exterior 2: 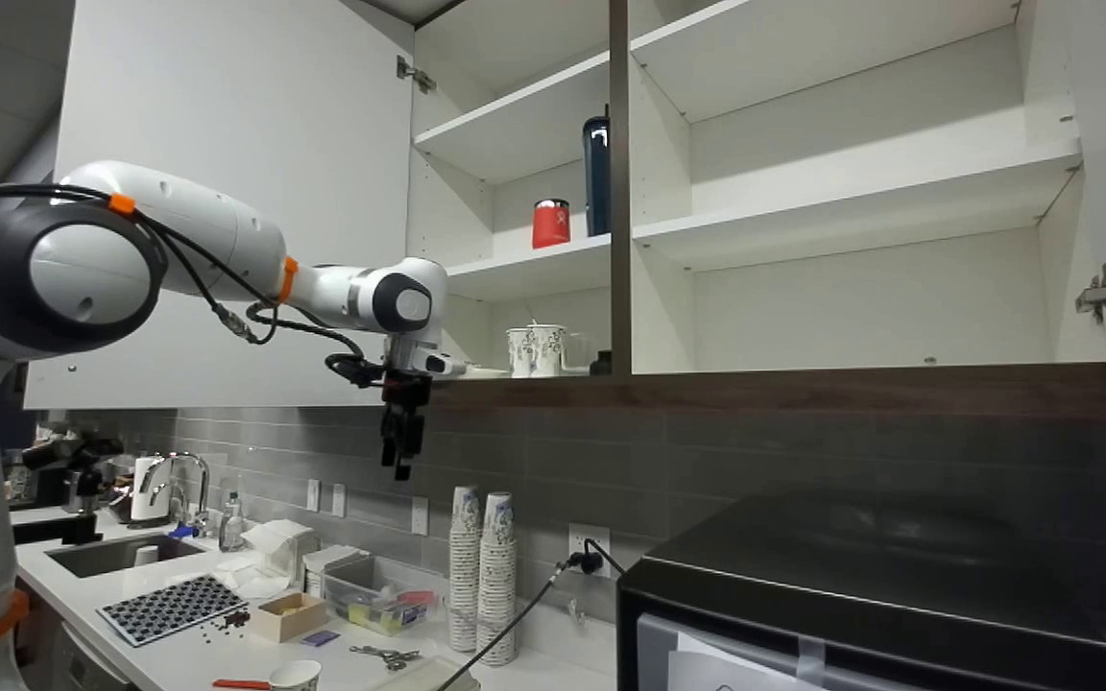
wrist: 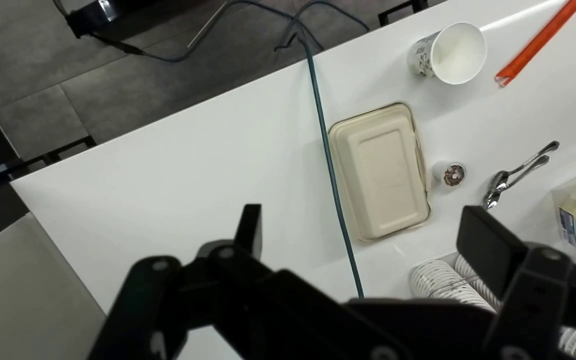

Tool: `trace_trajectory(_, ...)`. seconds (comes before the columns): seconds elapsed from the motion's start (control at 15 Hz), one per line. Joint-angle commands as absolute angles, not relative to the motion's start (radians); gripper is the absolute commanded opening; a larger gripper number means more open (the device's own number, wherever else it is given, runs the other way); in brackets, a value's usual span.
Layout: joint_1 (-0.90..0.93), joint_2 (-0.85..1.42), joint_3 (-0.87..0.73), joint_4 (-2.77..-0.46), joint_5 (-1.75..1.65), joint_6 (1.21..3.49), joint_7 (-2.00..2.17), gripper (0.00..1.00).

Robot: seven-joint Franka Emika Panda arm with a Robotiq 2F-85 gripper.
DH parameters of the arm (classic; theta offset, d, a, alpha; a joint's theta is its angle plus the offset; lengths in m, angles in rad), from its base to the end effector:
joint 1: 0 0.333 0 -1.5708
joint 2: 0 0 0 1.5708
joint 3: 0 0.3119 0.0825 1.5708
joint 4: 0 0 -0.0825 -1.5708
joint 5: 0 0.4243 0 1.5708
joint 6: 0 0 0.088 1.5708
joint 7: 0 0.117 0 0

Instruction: Pick up the cup from the cabinet and put it on the counter

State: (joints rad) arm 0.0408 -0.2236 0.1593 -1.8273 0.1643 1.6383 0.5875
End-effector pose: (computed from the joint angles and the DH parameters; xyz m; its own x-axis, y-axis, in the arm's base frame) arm 0.5153 0.1308 0.6093 0.9215 -0.3857 -0.0453 -0.3883 -0.9131 -0.1244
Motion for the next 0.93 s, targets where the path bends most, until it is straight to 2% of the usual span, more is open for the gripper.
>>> trace_trajectory(0.0,0.05,-0.245,0.141,-1.785,0.225,1.633,0.579,1.0)
trace_trajectory(0.47,0.013,-0.332,0.103,-1.58,0.243,1.756,0.608,1.0)
trace_trajectory(0.87,-0.005,-0.253,0.12,-1.502,0.225,2.179,0.638,1.0)
